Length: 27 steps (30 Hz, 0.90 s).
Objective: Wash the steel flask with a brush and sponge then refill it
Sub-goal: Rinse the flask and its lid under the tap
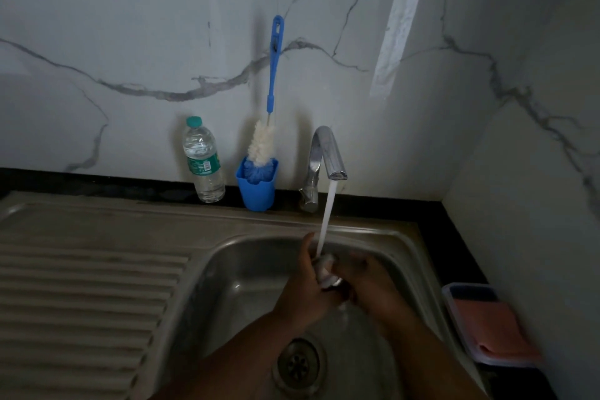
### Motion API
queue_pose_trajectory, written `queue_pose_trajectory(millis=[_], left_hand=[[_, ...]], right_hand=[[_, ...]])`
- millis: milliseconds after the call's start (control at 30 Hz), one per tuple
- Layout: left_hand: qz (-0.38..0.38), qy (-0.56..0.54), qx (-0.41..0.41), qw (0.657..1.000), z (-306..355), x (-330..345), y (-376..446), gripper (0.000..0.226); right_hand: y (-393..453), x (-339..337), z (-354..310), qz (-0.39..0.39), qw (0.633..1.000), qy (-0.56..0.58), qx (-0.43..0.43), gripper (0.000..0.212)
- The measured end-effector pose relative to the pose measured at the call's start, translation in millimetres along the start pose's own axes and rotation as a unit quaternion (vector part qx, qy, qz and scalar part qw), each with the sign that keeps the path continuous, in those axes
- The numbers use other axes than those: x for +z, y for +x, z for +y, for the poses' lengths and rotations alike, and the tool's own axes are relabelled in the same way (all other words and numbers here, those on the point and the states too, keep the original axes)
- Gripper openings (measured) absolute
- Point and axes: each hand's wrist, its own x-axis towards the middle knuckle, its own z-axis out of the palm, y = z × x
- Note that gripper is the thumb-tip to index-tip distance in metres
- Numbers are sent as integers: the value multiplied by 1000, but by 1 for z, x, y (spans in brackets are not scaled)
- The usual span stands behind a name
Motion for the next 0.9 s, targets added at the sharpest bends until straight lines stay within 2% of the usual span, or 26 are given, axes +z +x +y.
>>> queue_pose_trajectory(millis=[33, 100, 167, 233, 300, 367, 467, 533, 567, 633, 733, 800, 833, 900], left_hand=[[8, -7, -6, 1000, -5, -2, -3, 105], [21, -16, -20, 999, -10, -6, -11, 100], [35, -1, -27, 999, -9, -13, -18, 93], [49, 20, -25, 998, -4, -20, -21, 86], [47, 39, -25, 998, 0, -27, -22, 75], [36, 60, -28, 997, 8, -34, -24, 69], [-7, 116, -9, 993, 19, -44, -31, 79], [-39, 168, -13, 985, 19, -50, -40, 103], [-45, 206, -22, 977, 16, -54, -45, 118], [-59, 292, -41, 954, 9, -63, -55, 131], [-61, 391, -70, 916, -5, -78, -72, 127], [-47, 408, -75, 909, -7, -89, -81, 122], [-43, 406, -76, 910, -5, -94, -85, 119], [-33, 406, -72, 910, -1, -106, -92, 114]], right_hand=[[-3, 3, -1, -13, 994, 97, 49, 47], [-8, 13, -4, -12, 958, 246, 146, 22], [-11, 23, -5, 3, 929, 311, 198, 22], [-10, 33, -3, -12, 911, 346, 224, 31], [-9, 40, -3, -25, 905, 356, 231, 36], [-10, 44, -4, -37, 916, 339, 213, 34], [-17, 41, -8, -54, 953, 237, 182, 32], [-22, 37, -7, -33, 992, 53, 113, 23], [-25, 34, -6, -12, 996, -66, 64, 20], [-32, 32, -8, 15, 970, -242, -22, 27], [-50, 42, -20, 88, 919, -346, -168, 40], [-60, 49, -27, 148, 868, -378, -286, 57], [-61, 51, -25, 162, 848, -392, -318, 62], [-64, 57, -14, 140, 838, -443, -284, 55]])
